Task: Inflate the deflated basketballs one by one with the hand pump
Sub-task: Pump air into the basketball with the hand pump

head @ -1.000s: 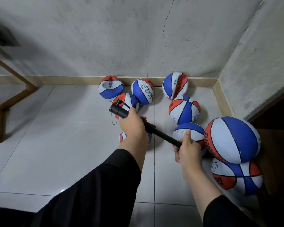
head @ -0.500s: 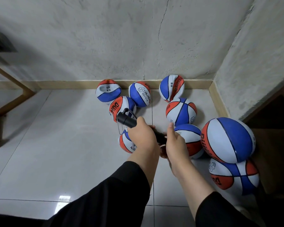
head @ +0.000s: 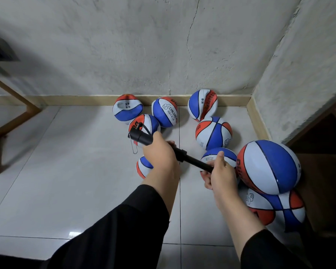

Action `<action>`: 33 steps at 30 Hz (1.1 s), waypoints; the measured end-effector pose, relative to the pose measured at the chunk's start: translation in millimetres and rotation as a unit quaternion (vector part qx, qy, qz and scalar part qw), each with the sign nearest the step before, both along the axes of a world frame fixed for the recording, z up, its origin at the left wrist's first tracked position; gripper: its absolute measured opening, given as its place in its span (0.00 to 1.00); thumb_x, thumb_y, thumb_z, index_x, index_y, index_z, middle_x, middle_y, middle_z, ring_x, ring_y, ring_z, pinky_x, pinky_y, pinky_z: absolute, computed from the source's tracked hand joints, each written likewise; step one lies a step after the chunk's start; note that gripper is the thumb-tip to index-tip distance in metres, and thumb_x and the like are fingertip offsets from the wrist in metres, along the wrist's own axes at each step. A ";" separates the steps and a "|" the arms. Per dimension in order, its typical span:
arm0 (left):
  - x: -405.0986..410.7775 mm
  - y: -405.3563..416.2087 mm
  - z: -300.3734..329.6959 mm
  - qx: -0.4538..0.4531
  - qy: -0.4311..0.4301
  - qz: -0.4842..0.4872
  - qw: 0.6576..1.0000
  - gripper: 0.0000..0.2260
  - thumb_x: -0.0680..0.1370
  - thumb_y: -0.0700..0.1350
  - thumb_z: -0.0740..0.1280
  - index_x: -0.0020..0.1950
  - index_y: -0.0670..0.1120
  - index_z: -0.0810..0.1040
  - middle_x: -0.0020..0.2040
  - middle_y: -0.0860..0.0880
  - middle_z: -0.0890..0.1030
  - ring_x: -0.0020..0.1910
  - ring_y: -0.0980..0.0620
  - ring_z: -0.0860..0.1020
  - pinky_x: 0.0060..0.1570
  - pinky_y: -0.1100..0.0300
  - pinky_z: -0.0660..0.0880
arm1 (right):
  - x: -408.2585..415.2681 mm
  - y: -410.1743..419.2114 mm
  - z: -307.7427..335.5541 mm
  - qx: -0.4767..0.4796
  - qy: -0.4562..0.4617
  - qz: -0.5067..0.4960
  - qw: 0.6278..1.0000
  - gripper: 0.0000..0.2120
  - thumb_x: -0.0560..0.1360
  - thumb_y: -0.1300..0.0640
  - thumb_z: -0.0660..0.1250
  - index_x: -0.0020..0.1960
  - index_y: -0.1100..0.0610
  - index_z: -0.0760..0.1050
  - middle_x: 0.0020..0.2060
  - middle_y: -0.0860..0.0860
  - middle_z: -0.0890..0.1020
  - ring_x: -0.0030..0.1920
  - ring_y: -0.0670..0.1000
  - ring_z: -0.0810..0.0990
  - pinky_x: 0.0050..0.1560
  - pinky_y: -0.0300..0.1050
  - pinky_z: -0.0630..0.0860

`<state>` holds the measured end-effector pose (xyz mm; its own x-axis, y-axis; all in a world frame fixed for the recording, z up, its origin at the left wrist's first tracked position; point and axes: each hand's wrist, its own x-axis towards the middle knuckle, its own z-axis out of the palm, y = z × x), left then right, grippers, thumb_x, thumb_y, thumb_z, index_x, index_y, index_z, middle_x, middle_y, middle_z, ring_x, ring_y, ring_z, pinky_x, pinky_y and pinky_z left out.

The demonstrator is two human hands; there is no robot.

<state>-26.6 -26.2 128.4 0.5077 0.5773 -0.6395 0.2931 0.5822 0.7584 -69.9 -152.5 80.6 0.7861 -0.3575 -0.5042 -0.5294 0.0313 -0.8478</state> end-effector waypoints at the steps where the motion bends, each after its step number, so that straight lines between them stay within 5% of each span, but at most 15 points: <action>1: -2.5 -3.7 -1.7 -0.005 -0.002 0.001 1.000 0.14 0.81 0.48 0.64 0.61 0.41 0.78 0.34 0.46 0.80 0.25 0.54 0.76 0.25 0.63 0.77 | 1.3 1.9 0.5 -0.009 0.003 0.010 1.000 0.29 0.86 0.40 0.49 0.47 0.62 0.77 0.32 0.60 0.81 0.31 0.56 0.75 0.24 0.39 0.66; 4: -9.1 -13.6 -7.0 -0.033 -0.011 0.003 0.999 0.16 0.80 0.47 0.63 0.62 0.39 0.78 0.33 0.46 0.80 0.28 0.51 0.77 0.33 0.55 0.79 | 7.1 11.4 5.0 -0.052 -0.009 0.058 0.997 0.31 0.85 0.39 0.48 0.49 0.63 0.77 0.34 0.60 0.83 0.28 0.56 0.75 0.30 0.47 0.75; 9: -16.9 -25.3 -4.2 -0.043 -0.015 0.000 0.999 0.07 0.79 0.44 0.62 0.51 0.42 0.76 0.30 0.46 0.79 0.27 0.51 0.77 0.27 0.61 0.75 | 7.1 26.6 17.5 -0.130 -0.040 0.132 0.982 0.29 0.85 0.40 0.48 0.48 0.62 0.76 0.44 0.62 0.84 0.45 0.63 0.83 0.49 0.61 0.82; 16: -7.5 -13.3 -5.3 -0.043 -0.015 -0.021 0.999 0.13 0.79 0.47 0.64 0.58 0.40 0.77 0.31 0.47 0.80 0.28 0.51 0.77 0.30 0.58 0.77 | 0.7 18.5 6.5 -0.151 -0.055 0.090 0.983 0.29 0.84 0.38 0.51 0.40 0.58 0.76 0.34 0.58 0.83 0.38 0.62 0.82 0.45 0.62 0.82; 21: -0.3 1.0 -9.4 -0.046 -0.022 -0.027 0.998 0.17 0.78 0.49 0.67 0.62 0.40 0.78 0.30 0.46 0.80 0.27 0.50 0.77 0.33 0.53 0.80 | -2.4 -1.1 -6.4 -0.102 0.004 0.039 0.994 0.33 0.84 0.36 0.50 0.40 0.60 0.79 0.31 0.56 0.85 0.43 0.61 0.86 0.49 0.61 0.81; 26: -15.9 -17.3 -12.9 -0.065 -0.011 -0.011 0.998 0.07 0.78 0.45 0.64 0.51 0.43 0.77 0.31 0.46 0.80 0.30 0.49 0.78 0.44 0.45 0.83 | 3.2 16.9 6.3 -0.133 -0.034 0.074 0.988 0.32 0.82 0.33 0.50 0.41 0.59 0.76 0.38 0.60 0.83 0.41 0.61 0.82 0.45 0.58 0.80; 33: -18.4 -21.2 -11.7 -0.052 -0.018 -0.004 0.998 0.07 0.78 0.44 0.64 0.49 0.41 0.77 0.31 0.46 0.80 0.28 0.50 0.77 0.30 0.60 0.76 | 6.3 31.1 20.4 -0.127 -0.036 0.141 0.981 0.30 0.83 0.35 0.50 0.50 0.60 0.76 0.45 0.59 0.83 0.48 0.60 0.82 0.53 0.59 0.81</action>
<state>-45.0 -47.4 116.7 0.5361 0.5039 -0.6773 0.2726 0.6560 0.7038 -63.6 -121.4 101.0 0.9024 -0.2272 -0.3661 -0.4246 -0.3248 -0.8451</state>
